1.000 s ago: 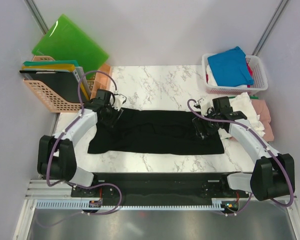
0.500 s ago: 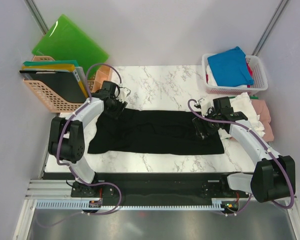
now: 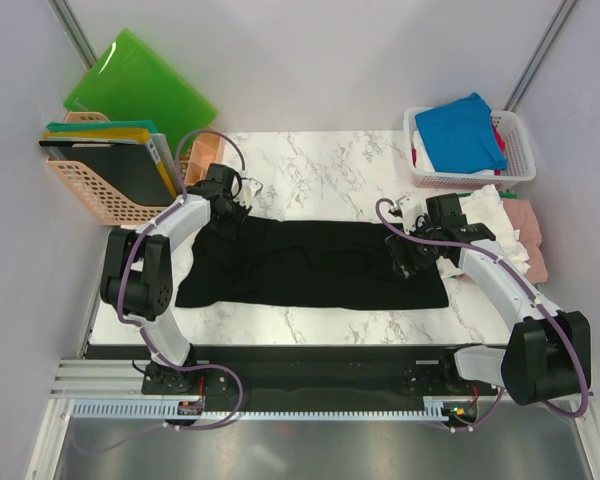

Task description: Fold and stack the t-shirts

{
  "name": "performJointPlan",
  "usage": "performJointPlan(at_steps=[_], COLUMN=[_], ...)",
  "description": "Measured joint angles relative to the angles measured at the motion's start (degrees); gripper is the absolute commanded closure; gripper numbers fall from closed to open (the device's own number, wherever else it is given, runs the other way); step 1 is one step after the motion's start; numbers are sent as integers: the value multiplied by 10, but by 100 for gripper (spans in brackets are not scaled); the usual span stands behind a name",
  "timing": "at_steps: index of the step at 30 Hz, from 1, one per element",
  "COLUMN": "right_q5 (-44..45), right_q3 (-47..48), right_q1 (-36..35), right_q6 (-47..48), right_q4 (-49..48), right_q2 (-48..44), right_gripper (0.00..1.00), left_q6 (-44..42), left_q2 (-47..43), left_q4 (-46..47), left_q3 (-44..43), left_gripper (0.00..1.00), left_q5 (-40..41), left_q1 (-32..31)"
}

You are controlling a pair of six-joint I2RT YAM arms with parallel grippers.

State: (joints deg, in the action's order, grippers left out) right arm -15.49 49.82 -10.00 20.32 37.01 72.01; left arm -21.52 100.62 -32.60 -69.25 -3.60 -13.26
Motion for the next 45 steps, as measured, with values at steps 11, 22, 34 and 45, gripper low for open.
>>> performJointPlan(at_steps=[11, 22, 34, 45], right_q5=[3, 3, -14, 24], right_q3=[0, 0, 0, 4], right_q1=[0, 0, 0, 0], right_q6=[0, 0, -8, 9], right_q4=[0, -2, -13, -50], right_q2=[0, 6, 38, 48], right_gripper=[16, 17, 7, 16], left_q6=[-5, -6, -9, -56], left_q2=[-12, -207, -238, -304], left_q4=[6, -8, -26, 12], left_q3=[15, 103, 154, 204], left_gripper=[98, 98, 60, 44], left_q5=[2, 5, -20, -60], left_q1=[0, 0, 0, 2])
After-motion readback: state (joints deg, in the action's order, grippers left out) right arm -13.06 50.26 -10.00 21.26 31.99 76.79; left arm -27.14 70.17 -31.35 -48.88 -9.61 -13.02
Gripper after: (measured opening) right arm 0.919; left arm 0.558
